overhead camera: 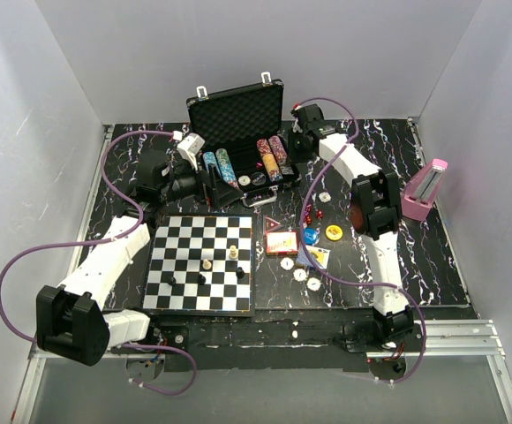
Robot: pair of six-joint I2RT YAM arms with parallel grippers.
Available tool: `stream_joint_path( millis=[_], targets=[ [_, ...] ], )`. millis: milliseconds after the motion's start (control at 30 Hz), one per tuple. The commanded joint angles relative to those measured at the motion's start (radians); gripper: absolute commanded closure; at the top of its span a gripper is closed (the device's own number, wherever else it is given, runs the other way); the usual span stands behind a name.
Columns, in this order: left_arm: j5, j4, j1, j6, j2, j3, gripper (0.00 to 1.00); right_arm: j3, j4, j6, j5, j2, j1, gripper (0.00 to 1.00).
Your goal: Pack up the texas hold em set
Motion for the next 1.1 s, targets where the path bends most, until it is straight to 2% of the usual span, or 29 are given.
stream_joint_path(
  millis=[0, 433, 600, 900, 1067],
  targets=[
    [-0.001, -0.002, -0.001, 0.008, -0.004, 0.024, 0.02, 0.06, -0.015, 0.009, 0.028, 0.043, -0.019, 0.81],
    [0.004, 0.005, 0.0, 0.004, 0.001, 0.022, 0.02, 0.065, -0.029, -0.024, 0.005, 0.038, -0.02, 0.79],
    [0.004, 0.005, 0.0, 0.004, 0.006, 0.022, 0.02, 0.062, -0.027, -0.021, -0.047, 0.0, -0.019, 0.68],
    [0.007, 0.008, 0.0, 0.003, 0.002, 0.022, 0.02, -0.059, 0.005, -0.058, -0.07, -0.161, -0.017, 0.44],
    [0.002, 0.003, 0.0, 0.008, -0.004, 0.022, 0.02, -0.156, 0.049, -0.089, -0.098, -0.268, -0.017, 0.39]
  ],
)
